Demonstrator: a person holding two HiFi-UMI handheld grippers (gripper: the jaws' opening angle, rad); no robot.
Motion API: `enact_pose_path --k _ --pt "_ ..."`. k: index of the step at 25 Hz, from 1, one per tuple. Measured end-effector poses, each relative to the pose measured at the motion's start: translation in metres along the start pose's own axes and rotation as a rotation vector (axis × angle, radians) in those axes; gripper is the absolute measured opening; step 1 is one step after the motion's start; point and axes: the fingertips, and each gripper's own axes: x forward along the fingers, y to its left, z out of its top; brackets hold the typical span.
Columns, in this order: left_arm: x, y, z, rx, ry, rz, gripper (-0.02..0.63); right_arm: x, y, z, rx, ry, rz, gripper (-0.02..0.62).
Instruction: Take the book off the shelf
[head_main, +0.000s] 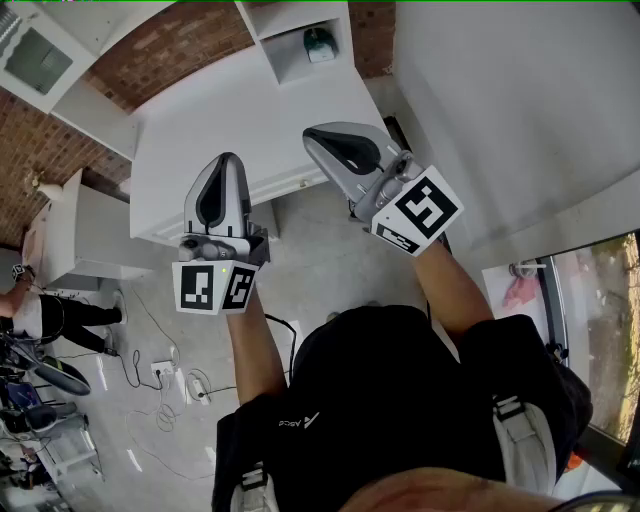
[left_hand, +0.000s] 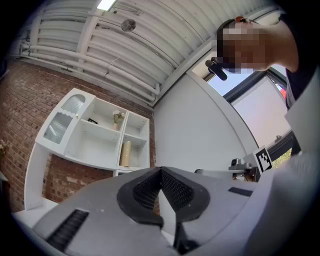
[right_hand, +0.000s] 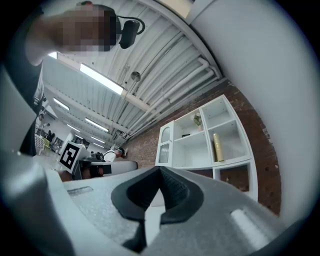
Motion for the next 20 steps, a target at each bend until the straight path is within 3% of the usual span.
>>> enact_pose_path --k 13,20 --pt "0.026 -0.020 -0.007 0.033 0.006 0.034 -0.002 -0.020 -0.045 0.008 0.024 -0.030 -0.003 0.002" --pt "0.053 -0.002 -0.006 0.042 0.001 0.041 -0.002 0.009 -0.088 0.021 0.037 -0.049 -0.043 0.002"
